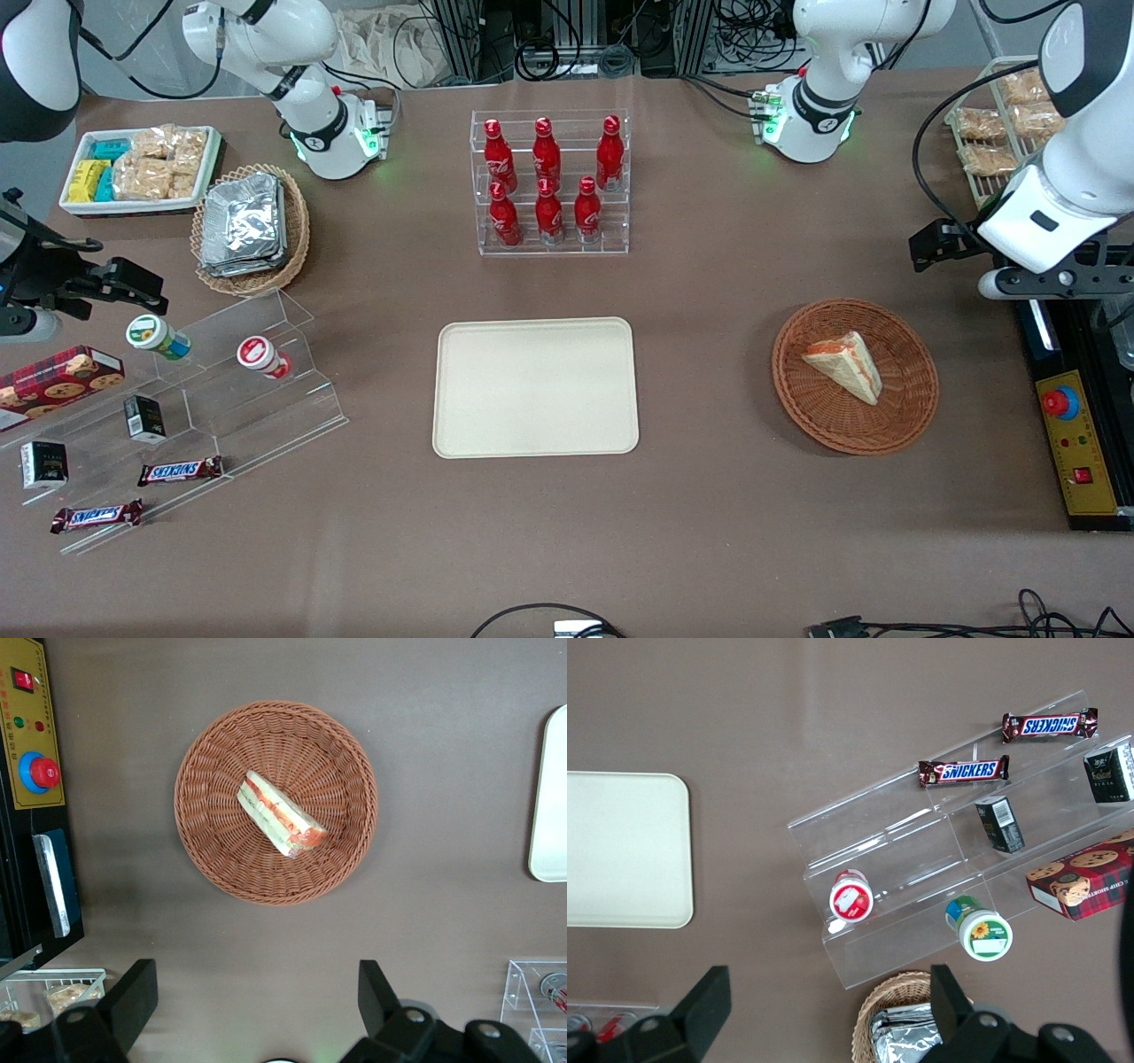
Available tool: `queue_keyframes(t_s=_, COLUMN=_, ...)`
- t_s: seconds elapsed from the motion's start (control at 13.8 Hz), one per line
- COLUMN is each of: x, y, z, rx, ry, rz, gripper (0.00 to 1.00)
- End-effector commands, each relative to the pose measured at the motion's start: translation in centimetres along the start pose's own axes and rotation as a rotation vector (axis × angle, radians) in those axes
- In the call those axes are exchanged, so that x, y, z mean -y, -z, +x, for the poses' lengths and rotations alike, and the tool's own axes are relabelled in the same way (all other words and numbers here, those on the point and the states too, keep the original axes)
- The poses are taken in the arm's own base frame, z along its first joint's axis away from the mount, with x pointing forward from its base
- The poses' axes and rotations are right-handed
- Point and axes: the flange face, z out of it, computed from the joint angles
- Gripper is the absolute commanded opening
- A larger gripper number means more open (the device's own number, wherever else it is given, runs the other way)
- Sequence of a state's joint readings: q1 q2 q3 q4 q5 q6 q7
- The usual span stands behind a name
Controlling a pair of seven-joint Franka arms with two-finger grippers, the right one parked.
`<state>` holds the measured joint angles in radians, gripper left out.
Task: Place sandwich from basket to tray
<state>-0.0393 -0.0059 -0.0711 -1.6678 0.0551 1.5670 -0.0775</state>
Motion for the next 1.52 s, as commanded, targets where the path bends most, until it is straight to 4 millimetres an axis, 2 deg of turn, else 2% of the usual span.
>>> queue_keyframes(t_s=0.0, x=0.1, y=0.1, z=0.0, rx=-0.004, ry=0.011, rz=-0.016, gripper=1.00)
queue_keyframes(t_s=0.14, x=0.4, y=-0.7, z=0.5, rx=0.010, ry=0.055, rz=-0.016, gripper=1.00)
queue_keyframes(t_s=0.43, x=0.5, y=-4.8, z=2.5, rx=0.099, ry=0.349, rz=-0.038, gripper=1.00)
queue_keyframes(t_s=0.51, x=1.3, y=-6.0, z=3.1, rx=0.126, ry=0.394, rz=-0.054, gripper=1.00)
queue_keyframes(t_s=0.65, x=3.3, y=-8.7, z=4.1, rx=0.185, ry=0.482, rz=-0.095, gripper=1.00)
queue_keyframes(t_s=0.87, x=4.6, y=-13.2, z=6.0, rx=0.232, ry=0.573, rz=-0.085, gripper=1.00)
queue_keyframes(t_s=1.16, x=4.5, y=-20.8, z=8.8, rx=0.276, ry=0.702, rz=-0.052, gripper=1.00)
queue_keyframes(t_s=1.45, x=4.3, y=-26.1, z=10.1, rx=0.305, ry=0.845, rz=-0.072, gripper=0.99)
